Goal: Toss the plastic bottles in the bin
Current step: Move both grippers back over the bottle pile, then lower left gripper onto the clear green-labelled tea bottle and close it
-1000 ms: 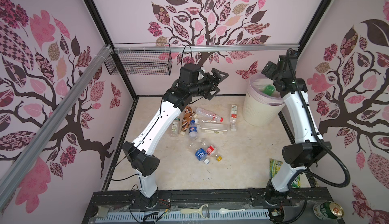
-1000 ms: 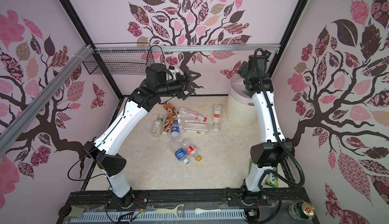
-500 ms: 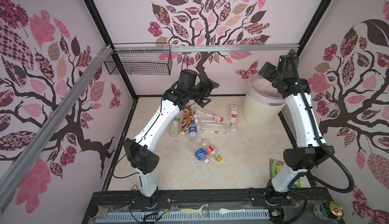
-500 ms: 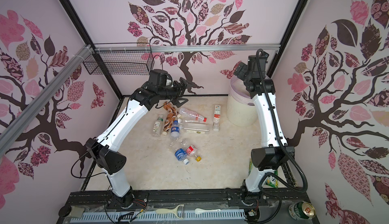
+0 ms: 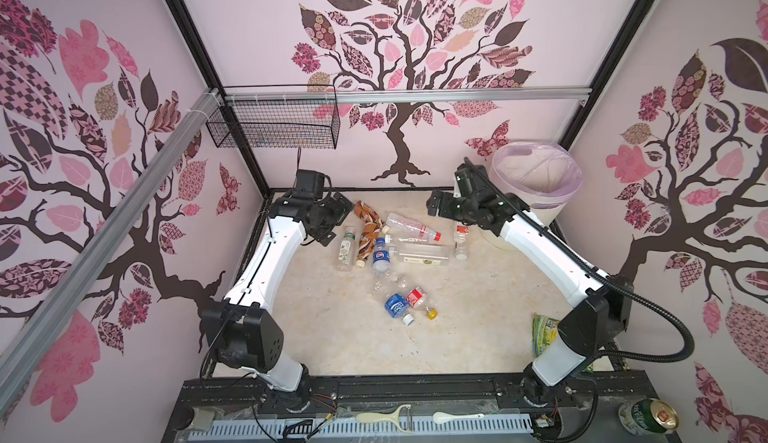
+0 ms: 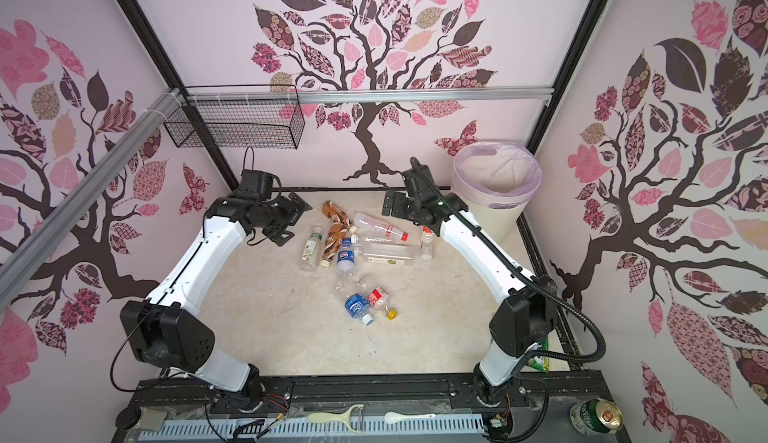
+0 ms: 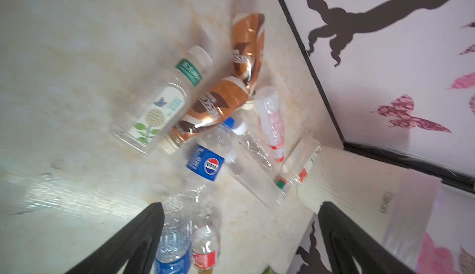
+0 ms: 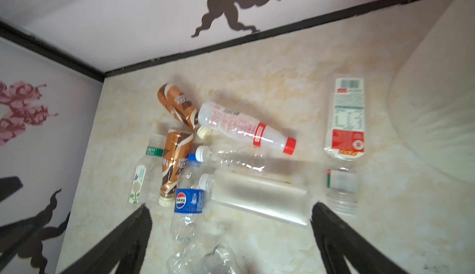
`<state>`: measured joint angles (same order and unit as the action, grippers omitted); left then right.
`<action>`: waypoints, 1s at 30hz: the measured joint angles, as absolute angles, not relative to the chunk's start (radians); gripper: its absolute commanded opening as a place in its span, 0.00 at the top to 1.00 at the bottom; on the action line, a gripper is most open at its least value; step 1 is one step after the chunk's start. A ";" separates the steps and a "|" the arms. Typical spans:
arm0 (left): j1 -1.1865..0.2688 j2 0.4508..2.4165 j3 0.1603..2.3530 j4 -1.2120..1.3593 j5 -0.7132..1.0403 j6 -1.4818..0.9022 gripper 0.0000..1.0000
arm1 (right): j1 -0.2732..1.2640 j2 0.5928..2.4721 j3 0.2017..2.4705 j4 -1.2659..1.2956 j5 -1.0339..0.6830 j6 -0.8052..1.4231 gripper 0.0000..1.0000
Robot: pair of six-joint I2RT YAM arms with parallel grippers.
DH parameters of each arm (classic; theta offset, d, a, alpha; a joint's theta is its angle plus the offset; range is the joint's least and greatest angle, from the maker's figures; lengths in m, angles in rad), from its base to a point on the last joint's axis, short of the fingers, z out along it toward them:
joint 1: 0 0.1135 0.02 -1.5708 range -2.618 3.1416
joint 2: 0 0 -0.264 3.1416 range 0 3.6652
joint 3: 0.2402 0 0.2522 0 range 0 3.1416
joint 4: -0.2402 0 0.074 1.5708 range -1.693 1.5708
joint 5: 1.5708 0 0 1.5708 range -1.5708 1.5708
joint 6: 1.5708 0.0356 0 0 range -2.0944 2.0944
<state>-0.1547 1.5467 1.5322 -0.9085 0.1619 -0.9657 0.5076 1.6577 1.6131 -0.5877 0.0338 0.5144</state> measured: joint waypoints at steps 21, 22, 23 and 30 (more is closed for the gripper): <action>-0.236 1.631 1.338 -0.841 -0.060 -0.411 0.02 | 0.587 1.661 1.470 -0.529 -0.094 0.524 0.00; -0.247 1.636 1.338 -0.834 -0.061 -0.394 0.02 | 0.587 1.661 1.464 -0.529 -0.096 0.525 0.00; -0.255 1.641 1.338 -0.826 -0.062 -0.377 0.02 | 0.587 1.661 1.458 -0.531 -0.097 0.526 0.00; -0.249 1.728 1.338 -0.793 -0.065 -0.295 0.06 | 0.587 1.661 1.448 -0.551 -0.102 0.541 0.01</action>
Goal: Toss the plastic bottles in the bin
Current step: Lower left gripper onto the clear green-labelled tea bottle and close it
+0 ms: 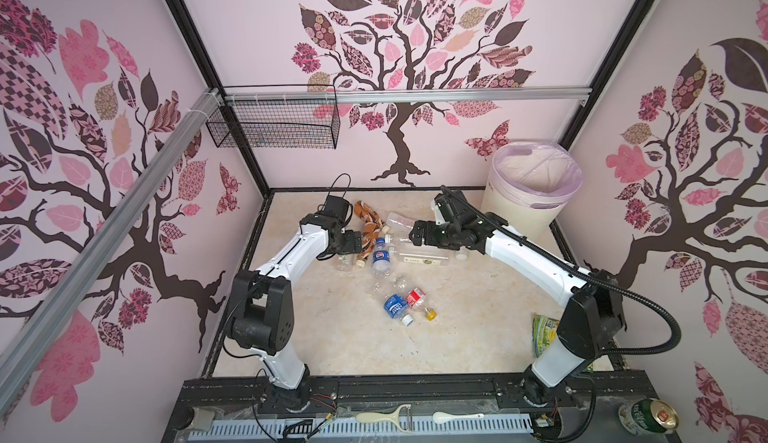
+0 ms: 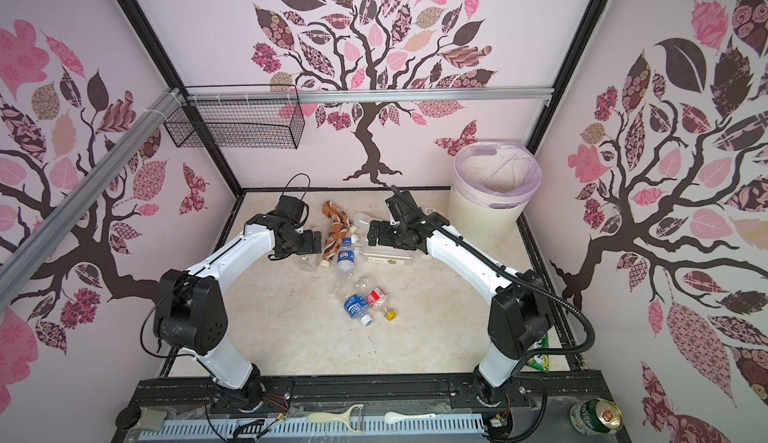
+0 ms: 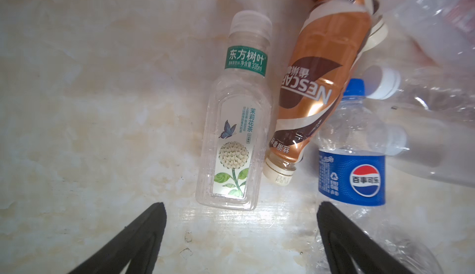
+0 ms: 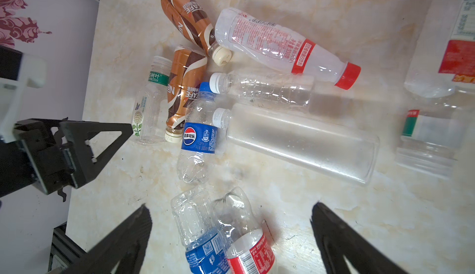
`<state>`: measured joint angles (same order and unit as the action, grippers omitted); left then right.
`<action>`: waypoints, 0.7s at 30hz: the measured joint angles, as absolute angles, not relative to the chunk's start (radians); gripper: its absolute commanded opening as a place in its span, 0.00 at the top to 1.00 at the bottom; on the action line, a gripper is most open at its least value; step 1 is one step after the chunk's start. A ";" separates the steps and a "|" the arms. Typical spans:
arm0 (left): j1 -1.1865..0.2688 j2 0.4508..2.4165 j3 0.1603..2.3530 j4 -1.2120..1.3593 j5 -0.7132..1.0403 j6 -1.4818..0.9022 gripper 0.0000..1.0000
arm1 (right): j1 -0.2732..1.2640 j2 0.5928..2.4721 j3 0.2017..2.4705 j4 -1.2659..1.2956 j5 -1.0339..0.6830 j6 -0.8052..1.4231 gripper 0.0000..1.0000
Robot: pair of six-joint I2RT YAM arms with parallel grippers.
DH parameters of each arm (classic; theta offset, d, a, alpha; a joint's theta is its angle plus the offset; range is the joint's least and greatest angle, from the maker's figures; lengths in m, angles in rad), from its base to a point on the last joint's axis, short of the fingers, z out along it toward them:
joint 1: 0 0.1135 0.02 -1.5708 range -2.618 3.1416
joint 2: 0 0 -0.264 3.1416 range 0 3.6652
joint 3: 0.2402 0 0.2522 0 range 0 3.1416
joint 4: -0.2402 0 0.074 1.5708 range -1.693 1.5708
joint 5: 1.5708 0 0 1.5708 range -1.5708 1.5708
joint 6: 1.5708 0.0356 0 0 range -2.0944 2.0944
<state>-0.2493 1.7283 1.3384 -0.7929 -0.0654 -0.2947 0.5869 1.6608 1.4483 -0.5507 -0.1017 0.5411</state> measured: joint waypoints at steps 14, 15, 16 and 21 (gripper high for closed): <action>-0.207 1.876 1.330 -0.751 -0.032 -0.261 0.20 | 0.587 1.663 1.453 -0.603 -0.101 0.545 0.00; -0.207 1.886 1.330 -0.748 -0.029 -0.261 0.22 | 0.587 1.665 1.459 -0.609 -0.101 0.542 0.00; -0.207 1.895 1.331 -0.749 -0.028 -0.263 0.23 | 0.587 1.668 1.467 -0.616 -0.101 0.542 0.00; -0.207 1.922 1.333 -0.748 -0.010 -0.263 0.38 | 0.587 1.686 1.503 -0.624 -0.101 0.530 0.00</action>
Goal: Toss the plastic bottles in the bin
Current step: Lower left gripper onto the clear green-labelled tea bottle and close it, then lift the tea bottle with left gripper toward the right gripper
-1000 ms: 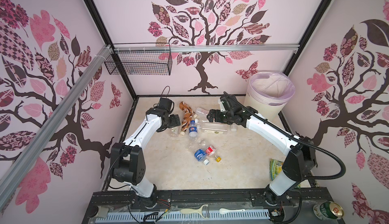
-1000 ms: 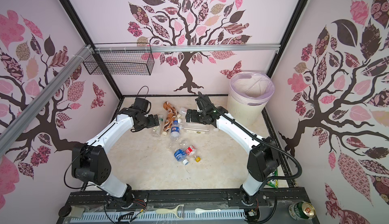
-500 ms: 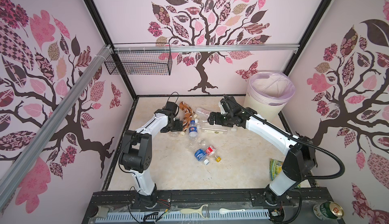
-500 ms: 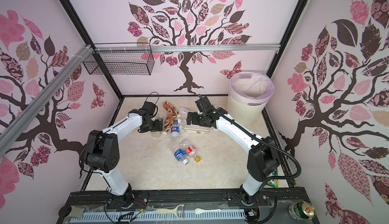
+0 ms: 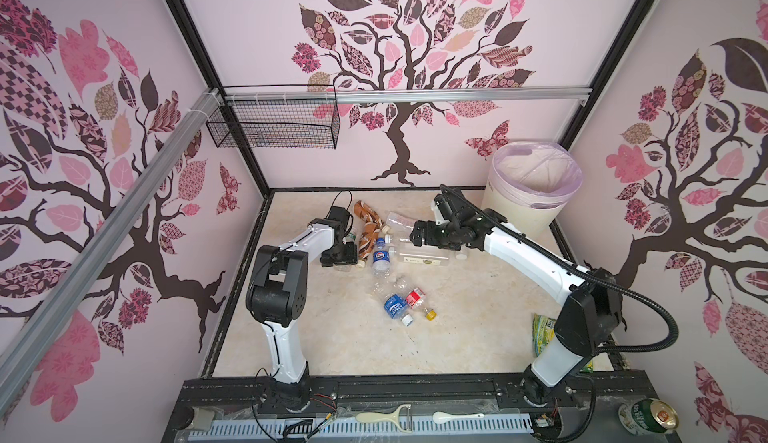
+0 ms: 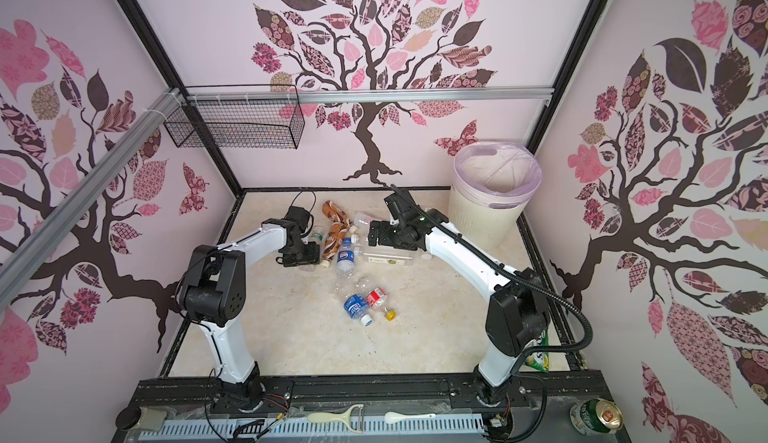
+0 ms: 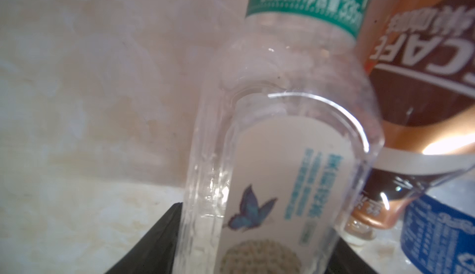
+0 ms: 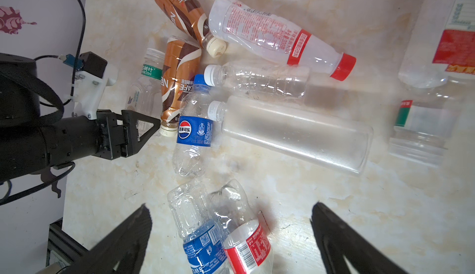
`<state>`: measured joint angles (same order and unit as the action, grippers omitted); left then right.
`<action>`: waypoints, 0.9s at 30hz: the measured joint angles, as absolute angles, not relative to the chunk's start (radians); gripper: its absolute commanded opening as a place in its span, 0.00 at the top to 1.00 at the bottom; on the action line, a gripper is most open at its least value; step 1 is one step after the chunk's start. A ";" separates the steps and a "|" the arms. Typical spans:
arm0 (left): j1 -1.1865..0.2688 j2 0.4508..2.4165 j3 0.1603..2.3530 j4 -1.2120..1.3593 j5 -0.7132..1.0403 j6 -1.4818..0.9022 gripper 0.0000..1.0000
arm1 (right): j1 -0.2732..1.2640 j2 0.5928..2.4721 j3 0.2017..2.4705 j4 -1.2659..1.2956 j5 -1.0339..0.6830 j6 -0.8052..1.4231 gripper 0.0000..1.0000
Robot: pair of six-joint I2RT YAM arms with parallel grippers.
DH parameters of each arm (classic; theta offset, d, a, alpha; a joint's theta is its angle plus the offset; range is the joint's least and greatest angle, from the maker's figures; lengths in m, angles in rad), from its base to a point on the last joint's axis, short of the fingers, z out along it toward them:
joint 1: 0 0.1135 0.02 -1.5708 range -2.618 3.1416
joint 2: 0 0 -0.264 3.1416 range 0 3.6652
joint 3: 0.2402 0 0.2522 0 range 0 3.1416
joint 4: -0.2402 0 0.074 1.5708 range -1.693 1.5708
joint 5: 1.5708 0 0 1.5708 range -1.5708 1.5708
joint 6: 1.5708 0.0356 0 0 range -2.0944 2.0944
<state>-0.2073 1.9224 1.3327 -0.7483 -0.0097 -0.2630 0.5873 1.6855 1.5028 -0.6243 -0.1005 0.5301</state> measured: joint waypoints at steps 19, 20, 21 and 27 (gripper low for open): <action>-0.262 1.583 1.275 -0.762 0.116 -0.327 0.46 | 0.498 1.699 1.554 -0.627 -0.181 0.601 0.01; -0.281 1.567 1.272 -0.759 0.128 -0.339 0.46 | 0.490 1.699 1.554 -0.626 -0.200 0.618 0.01; -0.302 1.554 1.267 -0.752 0.139 -0.351 0.46 | 0.484 1.698 1.557 -0.625 -0.216 0.632 0.00; -0.463 1.520 1.246 -0.717 0.165 -0.442 0.46 | 0.450 1.682 1.585 -0.601 -0.280 0.699 0.00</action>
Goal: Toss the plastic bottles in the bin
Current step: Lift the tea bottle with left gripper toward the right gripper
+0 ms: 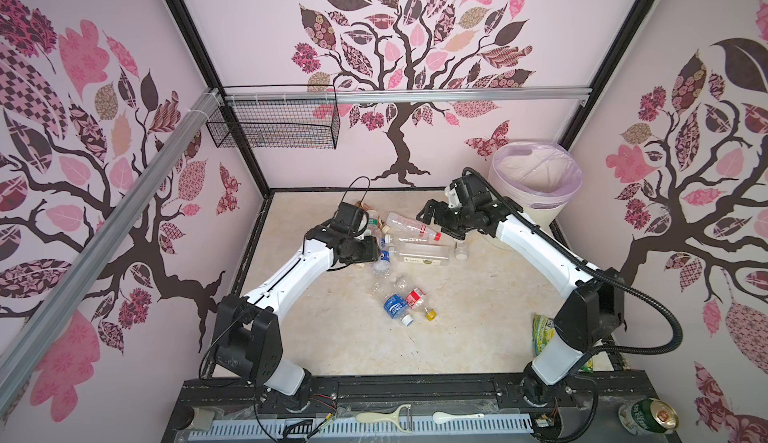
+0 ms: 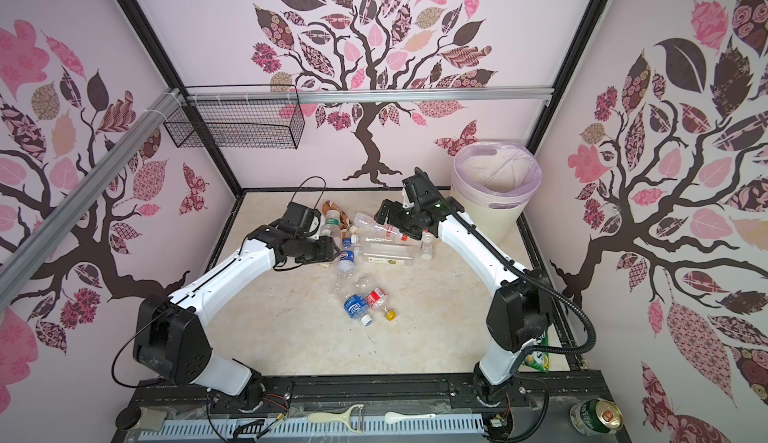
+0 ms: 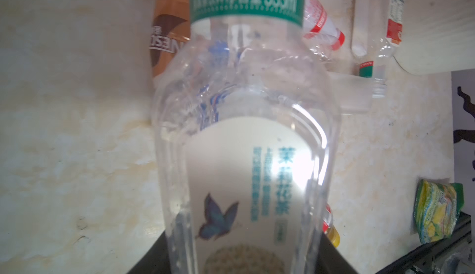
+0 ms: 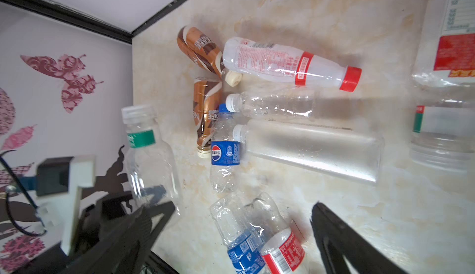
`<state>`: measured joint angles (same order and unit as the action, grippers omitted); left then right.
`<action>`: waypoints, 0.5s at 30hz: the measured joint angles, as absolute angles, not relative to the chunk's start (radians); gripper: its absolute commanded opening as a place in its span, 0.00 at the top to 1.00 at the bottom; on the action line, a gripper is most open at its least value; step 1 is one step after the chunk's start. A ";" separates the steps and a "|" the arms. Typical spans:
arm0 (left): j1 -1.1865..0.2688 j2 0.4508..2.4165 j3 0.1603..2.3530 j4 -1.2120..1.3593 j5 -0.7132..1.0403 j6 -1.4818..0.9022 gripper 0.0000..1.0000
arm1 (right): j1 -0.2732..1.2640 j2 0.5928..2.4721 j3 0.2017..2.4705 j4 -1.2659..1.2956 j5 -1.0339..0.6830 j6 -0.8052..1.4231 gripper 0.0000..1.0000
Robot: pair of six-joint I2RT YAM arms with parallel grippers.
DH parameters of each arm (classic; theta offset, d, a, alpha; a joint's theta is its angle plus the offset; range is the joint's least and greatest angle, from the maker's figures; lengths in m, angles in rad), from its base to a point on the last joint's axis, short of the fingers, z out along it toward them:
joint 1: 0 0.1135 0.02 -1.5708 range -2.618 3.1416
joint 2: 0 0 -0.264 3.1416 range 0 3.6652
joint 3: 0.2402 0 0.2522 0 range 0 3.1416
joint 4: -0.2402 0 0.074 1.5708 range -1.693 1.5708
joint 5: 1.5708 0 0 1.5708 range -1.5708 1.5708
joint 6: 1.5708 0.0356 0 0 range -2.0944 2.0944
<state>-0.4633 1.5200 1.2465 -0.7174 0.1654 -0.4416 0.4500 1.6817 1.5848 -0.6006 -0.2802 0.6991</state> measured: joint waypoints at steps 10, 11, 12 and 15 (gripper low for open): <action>-0.674 1.461 1.249 -0.677 0.196 -0.515 0.46 | 0.413 1.560 1.535 -0.556 -0.323 0.741 0.08; -0.691 1.459 1.249 -0.675 0.196 -0.521 0.46 | 0.413 1.550 1.522 -0.552 -0.329 0.745 0.09; -0.707 1.457 1.251 -0.674 0.196 -0.525 0.46 | 0.413 1.545 1.513 -0.550 -0.335 0.749 0.10; -0.752 1.457 1.269 -0.671 0.194 -0.540 0.46 | 0.413 1.539 1.486 -0.537 -0.353 0.760 0.11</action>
